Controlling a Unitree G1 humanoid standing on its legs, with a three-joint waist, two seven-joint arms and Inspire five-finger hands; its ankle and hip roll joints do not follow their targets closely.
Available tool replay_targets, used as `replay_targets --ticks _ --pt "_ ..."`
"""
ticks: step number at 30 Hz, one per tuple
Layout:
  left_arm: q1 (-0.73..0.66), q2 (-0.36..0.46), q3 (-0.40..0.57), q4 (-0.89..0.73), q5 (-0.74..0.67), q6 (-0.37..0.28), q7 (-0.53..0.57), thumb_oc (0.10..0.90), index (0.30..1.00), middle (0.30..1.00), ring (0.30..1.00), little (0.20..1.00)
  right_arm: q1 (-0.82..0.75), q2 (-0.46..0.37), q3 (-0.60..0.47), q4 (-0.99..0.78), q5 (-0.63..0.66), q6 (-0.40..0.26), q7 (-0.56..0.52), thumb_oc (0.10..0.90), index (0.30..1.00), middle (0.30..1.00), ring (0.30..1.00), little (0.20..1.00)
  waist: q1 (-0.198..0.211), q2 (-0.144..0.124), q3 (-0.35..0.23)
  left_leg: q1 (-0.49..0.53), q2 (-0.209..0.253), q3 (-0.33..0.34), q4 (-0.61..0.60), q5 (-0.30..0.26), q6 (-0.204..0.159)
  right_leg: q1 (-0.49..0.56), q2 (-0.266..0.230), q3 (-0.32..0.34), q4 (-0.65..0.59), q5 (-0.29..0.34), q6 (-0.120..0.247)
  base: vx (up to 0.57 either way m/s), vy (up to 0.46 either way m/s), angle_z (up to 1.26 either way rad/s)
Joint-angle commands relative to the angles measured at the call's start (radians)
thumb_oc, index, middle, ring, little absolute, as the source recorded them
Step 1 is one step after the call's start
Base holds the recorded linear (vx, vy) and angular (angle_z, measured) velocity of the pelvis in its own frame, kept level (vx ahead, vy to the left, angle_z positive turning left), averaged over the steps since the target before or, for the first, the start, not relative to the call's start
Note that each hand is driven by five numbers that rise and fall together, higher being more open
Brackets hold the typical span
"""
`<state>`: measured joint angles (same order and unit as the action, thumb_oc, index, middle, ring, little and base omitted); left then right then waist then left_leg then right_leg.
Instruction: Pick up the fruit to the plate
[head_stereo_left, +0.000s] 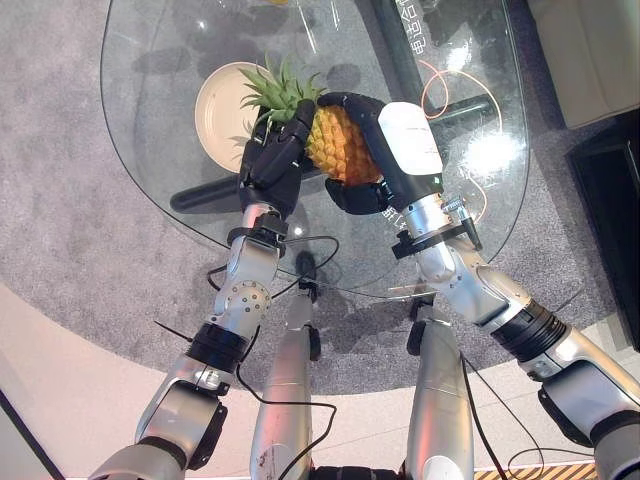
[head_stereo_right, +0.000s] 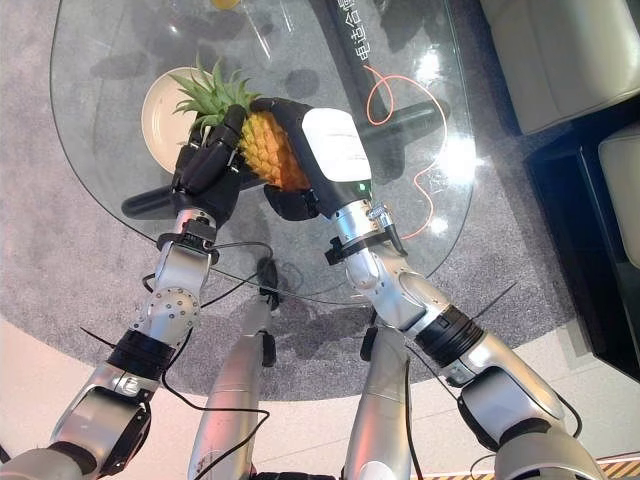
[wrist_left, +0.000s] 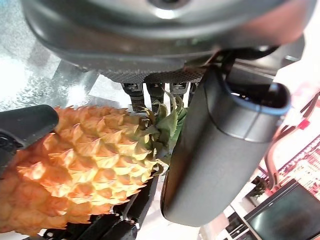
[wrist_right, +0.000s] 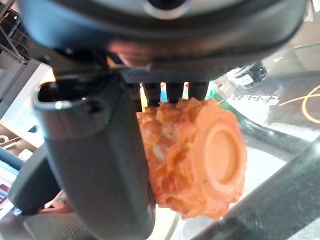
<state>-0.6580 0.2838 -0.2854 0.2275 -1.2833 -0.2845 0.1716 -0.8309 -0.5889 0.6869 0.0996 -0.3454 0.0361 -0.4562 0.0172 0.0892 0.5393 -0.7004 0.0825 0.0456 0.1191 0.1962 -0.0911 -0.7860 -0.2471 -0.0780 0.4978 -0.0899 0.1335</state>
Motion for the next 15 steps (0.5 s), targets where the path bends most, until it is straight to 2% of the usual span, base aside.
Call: replay_targets --ticks 1,7,8,9,10,15 --pt "-0.130 -0.035 -0.035 -0.182 0.002 -0.092 -0.051 0.800 0.900 0.900 0.900 0.900 -0.174 0.042 0.070 -0.188 -0.007 -0.132 0.022 0.100 0.300 0.300 0.300 0.200 0.008 -0.001 -0.019 0.027 -0.078 0.019 0.070 -0.119 0.026 0.090 0.034 -0.096 -0.225 0.124 -0.010 0.00 0.000 0.00" --pt "-0.134 -0.040 -0.036 -0.195 0.008 -0.141 -0.029 0.800 0.900 0.900 0.900 0.900 -0.185 0.037 0.080 -0.189 0.003 -0.139 0.028 0.100 0.300 0.300 0.300 0.200 0.010 -0.006 -0.019 0.025 -0.080 0.015 0.073 -0.120 0.025 0.091 0.034 -0.100 -0.225 0.124 -0.010 0.00 0.000 0.00" --pt "-0.134 -0.041 -0.035 -0.196 0.008 -0.149 -0.031 0.438 0.589 0.589 0.589 0.538 -0.185 0.037 0.080 -0.189 0.003 -0.140 0.027 0.100 0.300 0.300 0.300 0.200 0.010 -0.006 -0.019 0.024 -0.080 0.015 0.074 -0.120 0.025 0.091 0.034 -0.099 -0.224 0.124 -0.010 0.00 0.000 0.00" --pt "-0.132 -0.042 -0.033 -0.198 0.012 -0.171 -0.046 0.377 0.538 0.538 0.538 0.477 -0.184 0.034 0.080 -0.188 0.005 -0.141 0.025 0.100 0.300 0.300 0.300 0.200 0.010 -0.007 -0.019 0.023 -0.081 0.015 0.076 -0.120 0.025 0.090 0.035 -0.099 -0.224 0.124 -0.011 0.00 0.000 0.00" --pt "-0.131 -0.042 -0.033 -0.199 0.013 -0.174 -0.048 0.100 0.300 0.300 0.300 0.200 -0.183 0.034 0.080 -0.188 0.005 -0.142 0.024 0.100 0.300 0.300 0.300 0.200 0.010 -0.007 -0.019 0.023 -0.081 0.015 0.076 -0.120 0.025 0.090 0.035 -0.099 -0.224 0.124 -0.011 0.00 0.000 0.00" --pt "-0.140 -0.043 -0.030 -0.207 0.050 -0.207 -0.050 0.100 0.300 0.300 0.300 0.200 -0.188 0.035 0.078 -0.184 0.003 -0.145 0.023 0.100 0.300 0.300 0.300 0.200 0.010 -0.008 -0.019 0.014 -0.083 0.012 0.077 -0.114 0.027 0.081 0.037 -0.097 -0.226 0.133 -0.013 0.00 0.000 0.00"
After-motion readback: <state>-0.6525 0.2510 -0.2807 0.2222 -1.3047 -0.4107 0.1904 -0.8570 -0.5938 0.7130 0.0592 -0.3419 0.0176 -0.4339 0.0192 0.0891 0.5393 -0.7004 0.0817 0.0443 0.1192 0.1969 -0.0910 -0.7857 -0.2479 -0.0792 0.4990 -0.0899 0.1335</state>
